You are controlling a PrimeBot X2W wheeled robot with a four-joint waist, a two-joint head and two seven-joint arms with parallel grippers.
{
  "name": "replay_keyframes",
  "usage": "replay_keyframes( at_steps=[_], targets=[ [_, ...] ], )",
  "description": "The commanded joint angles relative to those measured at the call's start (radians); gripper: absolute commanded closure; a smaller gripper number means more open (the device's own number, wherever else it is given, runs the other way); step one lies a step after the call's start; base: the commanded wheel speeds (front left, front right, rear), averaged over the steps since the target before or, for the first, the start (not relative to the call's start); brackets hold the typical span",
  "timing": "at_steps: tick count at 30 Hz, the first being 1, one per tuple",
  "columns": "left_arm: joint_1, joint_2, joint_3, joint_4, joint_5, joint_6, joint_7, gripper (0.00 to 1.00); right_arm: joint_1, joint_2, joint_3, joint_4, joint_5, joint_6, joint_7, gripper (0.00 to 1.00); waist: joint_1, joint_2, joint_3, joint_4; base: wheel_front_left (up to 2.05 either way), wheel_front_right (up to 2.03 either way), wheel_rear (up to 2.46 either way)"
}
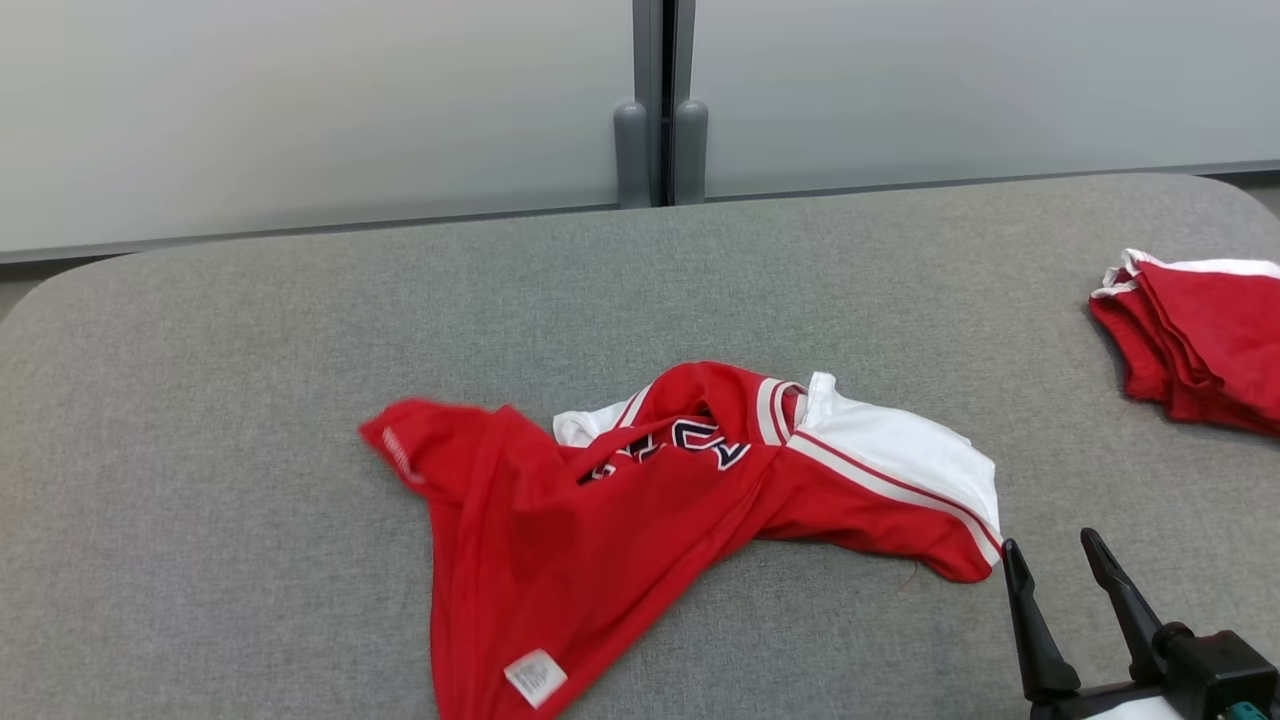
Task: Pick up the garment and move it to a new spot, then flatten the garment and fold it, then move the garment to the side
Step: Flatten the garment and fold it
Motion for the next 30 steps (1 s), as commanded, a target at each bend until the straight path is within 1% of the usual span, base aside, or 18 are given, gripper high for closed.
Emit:
replay_keyframes(
  at_steps=[1,2,4,5,6,7,8,10,12,15,18,20,22,24,26,27,29,30],
  targets=[
    [0.018,-0.012,-0.009,0.017,-0.011,-0.014,0.001,1.00,0.012,-0.005,-0.003,0.001,-0.003,0.000,0.000,0.00,0.0000,0.0000,-0.011,-0.001,0.00,0.00,0.00],
    [0.025,-0.012,-0.014,0.034,-0.014,-0.019,0.002,1.00,0.016,-0.005,-0.003,0.004,-0.006,0.000,0.000,0.00,0.0000,0.0000,-0.017,-0.002,0.00,0.00,0.00],
    [0.034,-0.020,-0.028,0.065,-0.016,-0.026,0.011,0.90,0.019,-0.005,-0.001,0.007,-0.010,0.000,0.000,0.00,0.0000,0.0000,-0.030,-0.004,0.00,0.00,0.00],
    [0.039,-0.029,-0.034,0.076,-0.024,-0.031,0.016,0.84,0.020,-0.005,-0.001,0.008,-0.011,0.000,0.000,0.00,0.0000,0.0000,-0.036,-0.005,0.00,0.00,0.00],
    [0.046,-0.028,-0.043,0.094,-0.025,-0.025,0.031,0.41,0.026,-0.005,-0.002,0.008,-0.014,0.000,0.000,0.00,0.0000,0.0000,-0.049,-0.008,0.00,0.00,0.00],
    [0.046,-0.028,-0.043,0.094,-0.025,-0.025,0.031,0.41,0.026,-0.005,-0.002,0.008,-0.014,0.000,0.000,0.00,0.0000,0.0000,-0.049,-0.008,0.00,0.00,0.00],
    [0.046,-0.021,-0.041,0.099,-0.022,-0.013,0.036,0.00,0.030,-0.005,-0.002,0.008,-0.016,0.000,0.000,0.00,0.0000,0.0000,-0.054,-0.010,0.00,0.00,0.00],
    [0.049,0.001,-0.041,0.097,-0.016,0.020,0.056,0.00,0.037,-0.005,-0.001,0.008,-0.022,0.000,0.000,0.00,0.0000,0.0000,-0.068,-0.014,0.00,0.00,0.00],
    [0.056,0.027,-0.029,0.064,-0.032,0.050,0.082,0.00,0.036,-0.005,0.002,0.004,-0.024,0.000,0.000,0.00,0.0000,0.0000,-0.076,-0.021,0.00,0.00,0.00],
    [0.076,0.099,0.008,-0.013,-0.043,0.111,0.100,0.00,0.032,-0.005,0.000,-0.003,-0.024,0.000,0.000,0.00,0.0000,0.0000,-0.084,-0.038,0.00,0.00,0.00],
    [0.078,0.180,0.049,-0.101,-0.007,0.176,0.081,0.00,0.029,-0.005,0.003,-0.011,-0.017,0.000,0.000,0.00,0.0000,0.0000,-0.083,-0.054,0.00,0.00,0.00],
    [0.052,0.209,0.084,-0.172,0.014,0.198,0.060,0.00,0.029,-0.005,0.007,-0.013,-0.013,0.000,0.000,0.00,0.0000,0.0000,-0.079,-0.065,0.00,0.00,0.00],
    [0.010,0.222,0.095,-0.243,0.041,0.207,0.062,0.00,0.029,-0.005,0.009,-0.015,-0.012,0.000,0.000,0.00,0.0000,0.0000,-0.074,-0.075,0.00,0.00,0.00],
    [-0.057,0.193,0.088,-0.306,0.054,0.199,0.081,0.00,0.022,-0.005,0.014,-0.017,-0.010,0.000,0.000,0.00,0.0000,0.0000,-0.063,-0.088,0.00,0.00,0.00],
    [-0.149,0.169,0.066,-0.318,0.092,0.207,0.120,0.00,0.007,-0.005,0.021,-0.019,-0.005,0.000,0.000,0.00,0.0000,0.0000,-0.047,-0.105,0.00,0.00,0.00],
    [-0.200,0.139,0.046,-0.313,0.107,0.202,0.145,0.00,-0.001,-0.005,0.025,-0.020,-0.003,0.000,0.000,0.00,0.0000,0.0000,-0.037,-0.115,0.00,0.00,0.00],
    [-0.295,0.049,0.011,-0.278,0.103,0.191,0.193,0.00,-0.018,-0.005,0.032,-0.023,0.003,0.000,0.000,0.00,0.0000,0.0000,-0.014,-0.136,0.00,0.00,0.00],
    [-0.348,0.016,-0.012,-0.247,0.114,0.184,0.221,0.00,-0.027,-0.006,0.037,-0.024,0.009,0.000,0.000,0.00,0.0000,0.0000,-0.002,-0.149,0.00,0.00,0.00]
  ],
)
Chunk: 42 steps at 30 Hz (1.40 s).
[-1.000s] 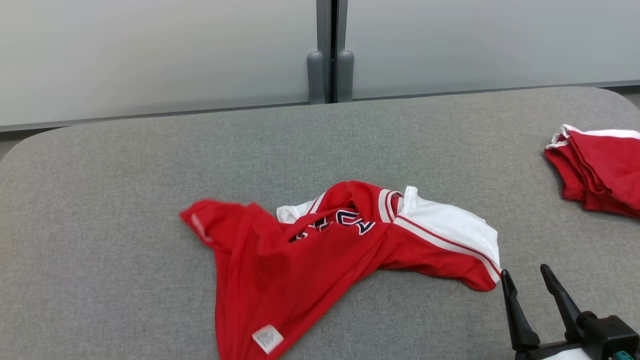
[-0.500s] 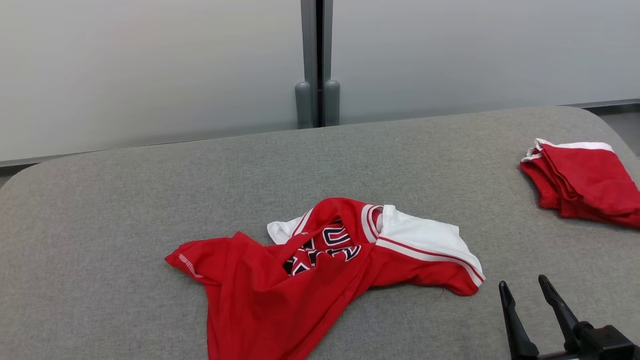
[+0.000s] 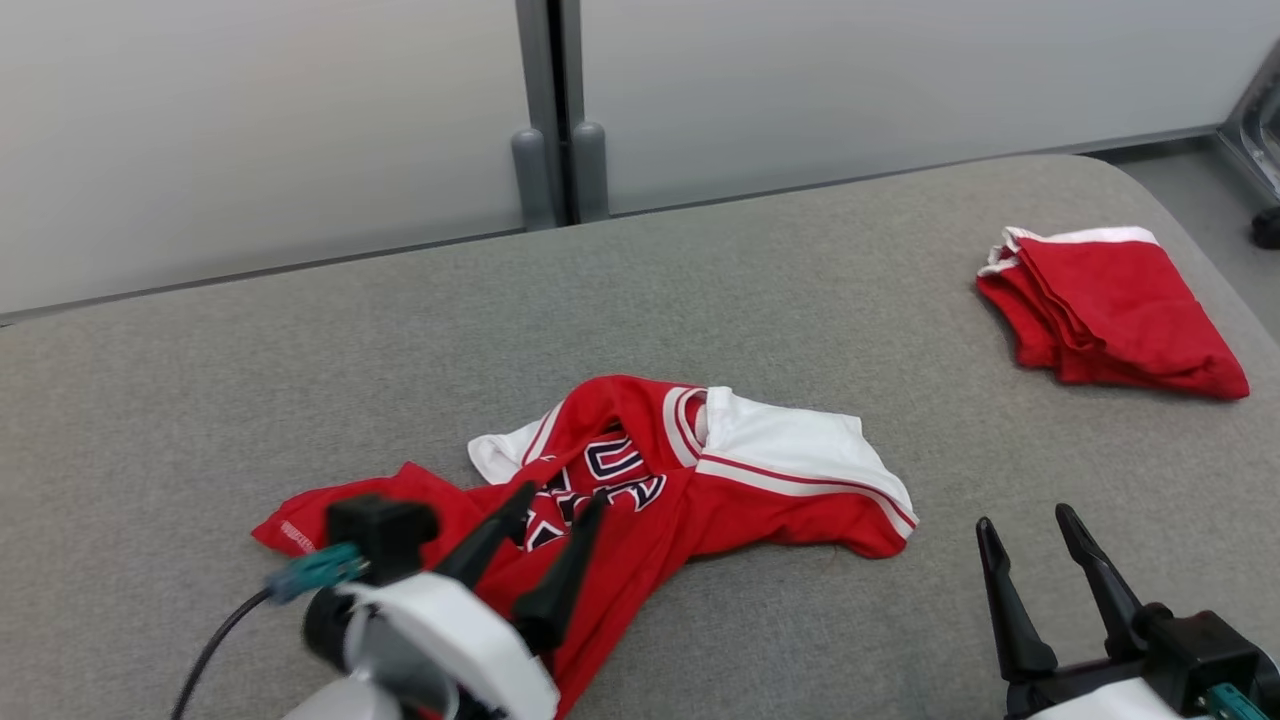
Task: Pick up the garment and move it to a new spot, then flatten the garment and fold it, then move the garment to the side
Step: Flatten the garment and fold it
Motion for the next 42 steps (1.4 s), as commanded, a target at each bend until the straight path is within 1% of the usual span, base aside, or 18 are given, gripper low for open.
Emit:
replay_keyframes(
  at_steps=[1,4,8,10,14,18,20,21,22,23,24,29,33,35,36,37,39,42],
  targets=[
    [-0.092,-0.056,-0.045,0.060,0.019,-0.016,0.054,0.00,-0.024,-0.005,0.009,-0.003,0.012,0.000,0.000,0.00,0.0000,0.0000,0.043,-0.046,0.00,0.00,0.00],
    [-0.223,-0.168,-0.113,0.202,0.032,-0.049,0.138,0.00,-0.052,-0.005,0.016,-0.004,0.028,0.000,0.000,0.00,0.0000,0.0000,0.076,-0.088,0.00,0.00,0.00],
    [-0.347,-0.260,-0.145,0.404,0.045,-0.064,0.194,0.00,-0.073,-0.005,0.026,0.004,0.047,0.000,0.000,0.00,0.0000,0.0000,0.109,-0.151,0.00,0.00,0.00],
    [-0.384,-0.287,-0.147,0.497,0.049,-0.068,0.205,0.00,-0.074,-0.005,0.024,0.008,0.051,0.000,0.000,0.00,0.0000,0.0000,0.117,-0.175,0.00,0.00,0.00],
    [-0.437,-0.317,-0.156,0.639,0.059,-0.073,0.214,0.00,-0.069,-0.005,0.012,0.014,0.059,0.000,0.000,0.00,0.0000,0.0000,0.123,-0.209,0.00,0.00,0.00],
    [-0.465,-0.337,-0.156,0.734,0.061,-0.085,0.206,0.00,-0.062,-0.005,0.005,0.013,0.059,0.000,0.000,0.00,0.0000,0.0000,0.120,-0.219,0.00,0.00,0.00],
    [-0.471,-0.353,-0.160,0.758,0.054,-0.119,0.197,0.00,-0.062,-0.005,0.003,0.013,0.058,0.000,0.000,0.00,0.0000,0.0000,0.118,-0.218,0.00,0.00,0.00],
    [-0.471,-0.353,-0.160,0.758,0.054,-0.119,0.197,0.00,-0.062,-0.005,0.003,0.013,0.058,0.000,0.000,0.00,0.0000,0.0000,0.118,-0.218,0.00,0.00,0.00],
    [-0.473,-0.374,-0.161,0.763,0.040,-0.159,0.187,0.58,-0.064,-0.005,0.000,0.012,0.058,0.000,0.000,0.00,0.0000,0.0000,0.118,-0.213,0.00,0.00,0.00],
    [-0.473,-0.374,-0.161,0.763,0.040,-0.159,0.187,0.58,-0.064,-0.005,0.000,0.012,0.058,0.000,0.000,0.00,0.0000,0.0000,0.118,-0.213,0.00,0.00,0.00],
    [-0.475,-0.381,-0.160,0.764,0.035,-0.174,0.181,1.00,-0.065,-0.005,-0.001,0.011,0.058,0.000,0.000,0.00,0.0000,0.0000,0.118,-0.208,0.00,0.00,0.00],
    [-0.454,-0.425,-0.210,0.721,0.050,-0.228,0.158,1.00,-0.062,-0.005,-0.002,0.010,0.051,0.000,0.000,0.00,0.0000,0.0000,0.118,-0.180,0.00,0.00,0.00],
    [-0.403,-0.444,-0.276,0.665,0.076,-0.262,0.116,1.00,-0.063,-0.005,-0.004,0.009,0.047,0.000,0.000,0.00,0.0000,0.0000,0.119,-0.160,0.00,0.00,0.00],
    [-0.388,-0.451,-0.322,0.650,0.109,-0.289,0.080,1.00,-0.065,-0.005,-0.002,0.010,0.044,0.000,0.000,0.00,0.0000,0.0000,0.121,-0.152,0.00,0.00,0.00],
    [-0.372,-0.453,-0.336,0.651,0.117,-0.298,0.059,0.94,-0.066,-0.005,-0.001,0.010,0.043,0.000,0.000,0.00,0.0000,0.0000,0.122,-0.149,0.00,0.00,0.00],
    [-0.360,-0.454,-0.352,0.655,0.127,-0.311,0.033,0.71,-0.068,-0.005,-0.001,0.012,0.041,0.000,0.000,0.00,0.0000,0.0000,0.123,-0.147,0.00,0.00,0.00],
    [-0.332,-0.459,-0.374,0.660,0.128,-0.340,-0.033,0.00,-0.070,-0.005,-0.003,0.011,0.040,0.000,0.000,0.00,0.0000,0.0000,0.125,-0.141,0.00,0.00,0.00],
    [-0.308,-0.464,-0.455,0.679,0.141,-0.377,-0.069,0.00,-0.069,-0.005,0.002,0.016,0.037,0.000,0.000,0.00,0.0000,0.0000,0.125,-0.136,0.00,0.00,0.00]
  ],
)
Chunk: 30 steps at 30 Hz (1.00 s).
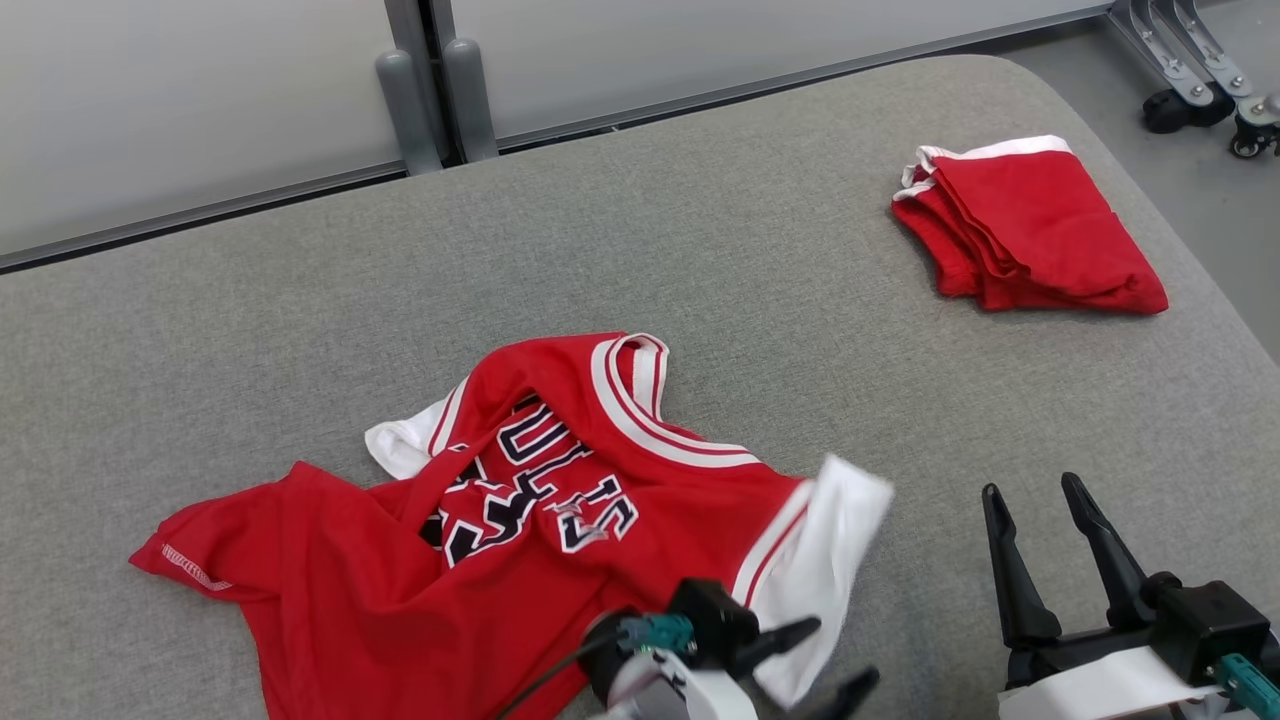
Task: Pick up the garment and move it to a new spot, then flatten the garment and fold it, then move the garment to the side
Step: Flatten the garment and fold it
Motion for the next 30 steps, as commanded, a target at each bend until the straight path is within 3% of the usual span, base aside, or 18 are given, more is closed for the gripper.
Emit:
replay_keyframes(
  at_steps=[1,8,11,15,18,24,26,27,30],
  targets=[
    [0.017,0.003,-0.013,0.003,-0.019,-0.009,-0.008,0.00,-0.002,-0.005,-0.004,0.002,-0.005,0.000,0.000,0.00,0.0000,0.0000,-0.001,0.003,0.00,0.00,0.00],
    [0.056,0.003,-0.070,-0.074,-0.034,-0.015,-0.023,0.00,0.002,-0.005,-0.008,0.011,-0.015,0.000,0.000,0.00,0.0000,0.0000,-0.010,0.021,0.00,0.00,0.00],
    [0.054,0.002,-0.070,-0.085,-0.062,-0.015,-0.079,0.00,0.008,-0.005,-0.013,0.012,-0.020,0.000,0.000,0.00,0.0000,0.0000,-0.023,0.033,0.00,0.00,0.00],
    [0.042,0.016,-0.007,-0.082,-0.083,-0.015,-0.132,0.00,0.026,-0.005,-0.023,0.011,-0.026,0.000,0.000,0.00,0.0000,0.0000,-0.047,0.052,0.00,0.00,0.00],
    [0.073,0.044,0.115,-0.115,-0.037,0.022,-0.143,0.00,0.044,-0.005,-0.035,0.004,-0.032,0.000,0.000,0.00,0.0000,0.0000,-0.073,0.069,0.00,0.00,0.00],
    [0.262,0.128,0.441,-0.288,0.175,0.152,-0.143,0.00,0.086,-0.005,-0.055,-0.027,-0.077,0.000,0.000,0.00,0.0000,0.0000,-0.139,0.121,0.00,0.00,0.00],
    [0.304,0.134,0.484,-0.314,0.202,0.167,-0.143,0.00,0.091,-0.005,-0.061,-0.033,-0.085,0.000,0.000,0.00,0.0000,0.0000,-0.150,0.134,0.00,0.00,0.00],
    [0.384,0.140,0.602,-0.368,0.251,0.201,-0.143,0.00,0.103,-0.005,-0.069,-0.041,-0.099,0.000,0.000,0.00,0.0000,0.0000,-0.165,0.159,0.00,0.00,0.00],
    [0.508,0.153,0.756,-0.426,0.361,0.246,-0.142,0.00,0.112,-0.005,-0.079,-0.048,-0.115,0.000,0.000,0.00,0.0000,0.0000,-0.182,0.193,0.00,0.00,0.00]
  ],
)
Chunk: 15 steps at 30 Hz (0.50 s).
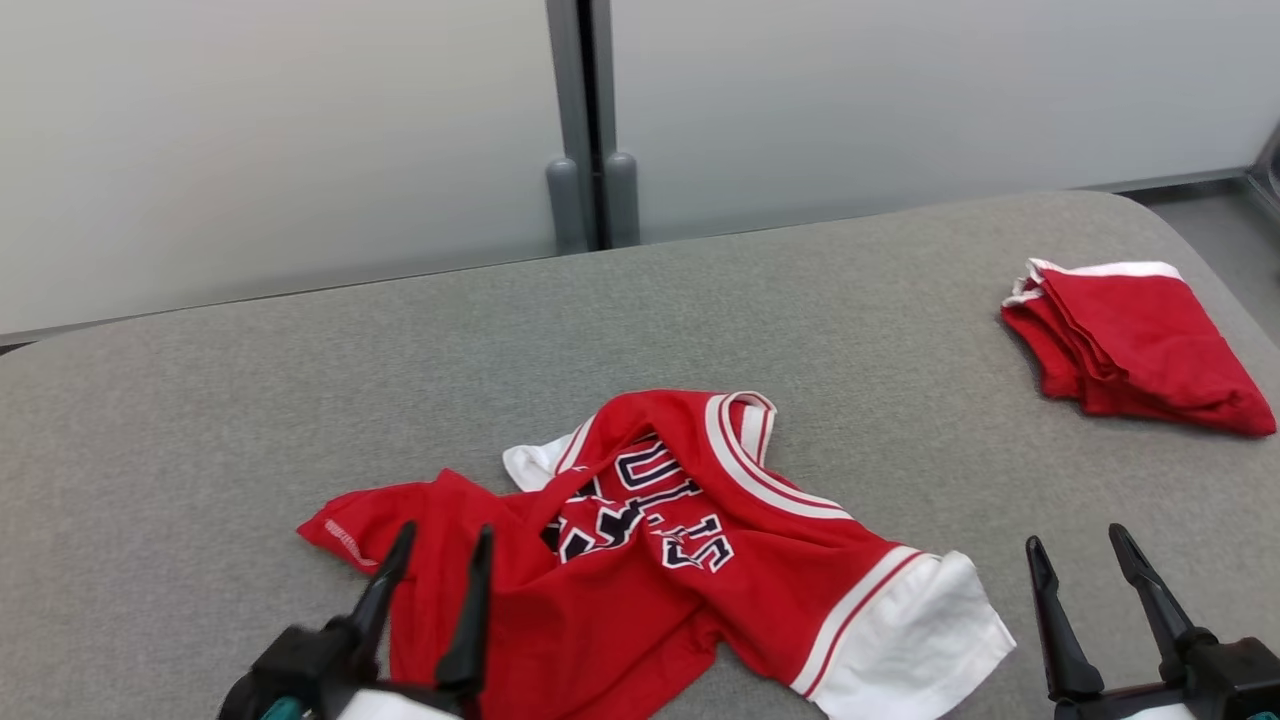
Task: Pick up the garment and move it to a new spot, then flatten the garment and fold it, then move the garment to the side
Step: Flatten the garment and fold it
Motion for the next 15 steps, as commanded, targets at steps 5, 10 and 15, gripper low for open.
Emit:
replay_keyframes(
  at_steps=[5,10,15],
  targets=[
    [0.157,-0.037,0.201,-0.051,0.096,-0.008,-0.001,0.00,0.028,-0.005,-0.015,-0.003,-0.010,0.000,0.000,0.00,0.0000,0.0000,-0.046,0.082,0.00,0.00,0.00],
    [0.265,-0.087,0.358,-0.067,0.181,-0.077,-0.001,0.00,0.050,-0.005,-0.034,0.006,-0.010,0.000,0.001,0.00,0.0000,0.0000,-0.069,0.129,0.00,0.00,0.00],
    [0.306,-0.119,0.438,-0.049,0.250,-0.148,-0.001,0.00,0.074,-0.005,-0.041,0.025,-0.007,0.000,0.001,0.00,0.0000,0.0000,-0.082,0.158,0.00,0.00,0.00]
  ],
)
